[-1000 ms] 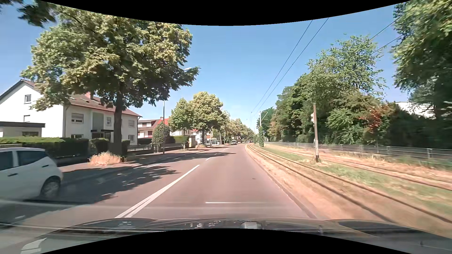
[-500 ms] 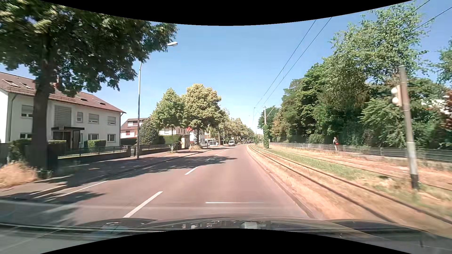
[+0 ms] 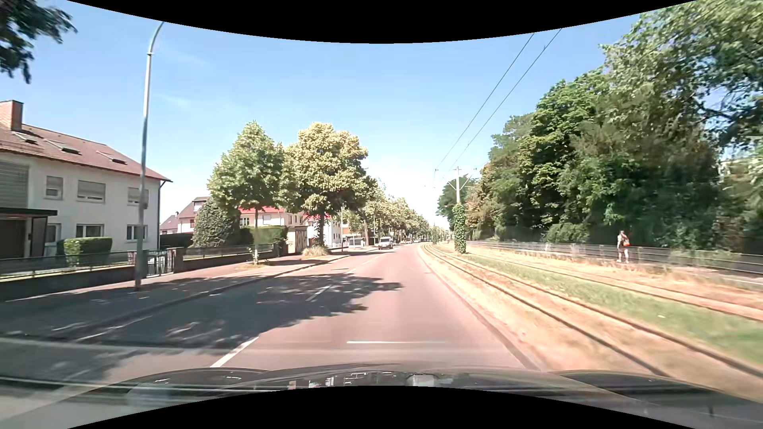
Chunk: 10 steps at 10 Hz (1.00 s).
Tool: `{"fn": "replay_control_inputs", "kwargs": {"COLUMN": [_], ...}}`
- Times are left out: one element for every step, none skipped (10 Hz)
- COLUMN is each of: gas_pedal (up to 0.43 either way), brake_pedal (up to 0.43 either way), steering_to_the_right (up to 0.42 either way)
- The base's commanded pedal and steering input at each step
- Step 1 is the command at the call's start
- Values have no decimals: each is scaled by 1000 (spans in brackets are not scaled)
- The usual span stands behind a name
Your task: Follow the waypoints while adhering to traffic rules and regulations
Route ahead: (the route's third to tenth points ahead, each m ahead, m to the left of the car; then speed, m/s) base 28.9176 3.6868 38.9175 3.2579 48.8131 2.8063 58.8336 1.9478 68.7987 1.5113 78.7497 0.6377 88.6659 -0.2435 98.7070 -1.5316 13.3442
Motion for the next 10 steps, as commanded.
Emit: {"fn": "replay_control_inputs", "kwargs": {"gas_pedal": [98, 98, 87, 28, 0, 0, 0, 0, 0, 0], "brake_pedal": [0, 0, 0, 0, 0, 0, 0, 0, 0, 0], "steering_to_the_right": [4, 4, 5, 5, 5, 6, 7, 8, 8, 8]}}
